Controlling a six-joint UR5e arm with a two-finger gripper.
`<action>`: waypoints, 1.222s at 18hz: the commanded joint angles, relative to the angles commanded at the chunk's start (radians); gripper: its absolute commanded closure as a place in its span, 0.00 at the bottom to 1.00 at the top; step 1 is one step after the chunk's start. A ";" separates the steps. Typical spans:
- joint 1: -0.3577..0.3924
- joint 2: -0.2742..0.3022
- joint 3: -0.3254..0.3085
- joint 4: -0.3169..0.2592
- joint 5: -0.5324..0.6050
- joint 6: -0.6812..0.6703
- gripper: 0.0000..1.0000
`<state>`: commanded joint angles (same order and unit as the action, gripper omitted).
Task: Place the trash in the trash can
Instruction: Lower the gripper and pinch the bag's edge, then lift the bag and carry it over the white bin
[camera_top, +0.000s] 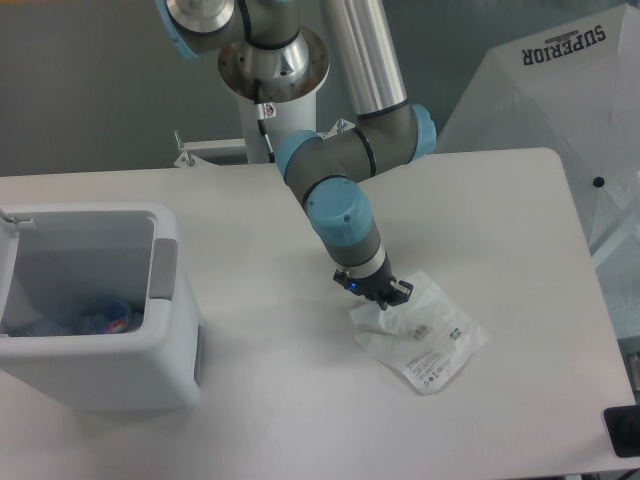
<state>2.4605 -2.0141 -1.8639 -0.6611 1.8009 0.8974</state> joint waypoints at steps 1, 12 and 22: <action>0.003 0.015 0.008 -0.006 -0.003 -0.002 1.00; 0.104 0.299 0.277 -0.402 -0.458 -0.040 1.00; 0.094 0.455 0.299 -0.420 -0.871 -0.144 1.00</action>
<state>2.5541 -1.5587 -1.5646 -1.0815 0.9300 0.7532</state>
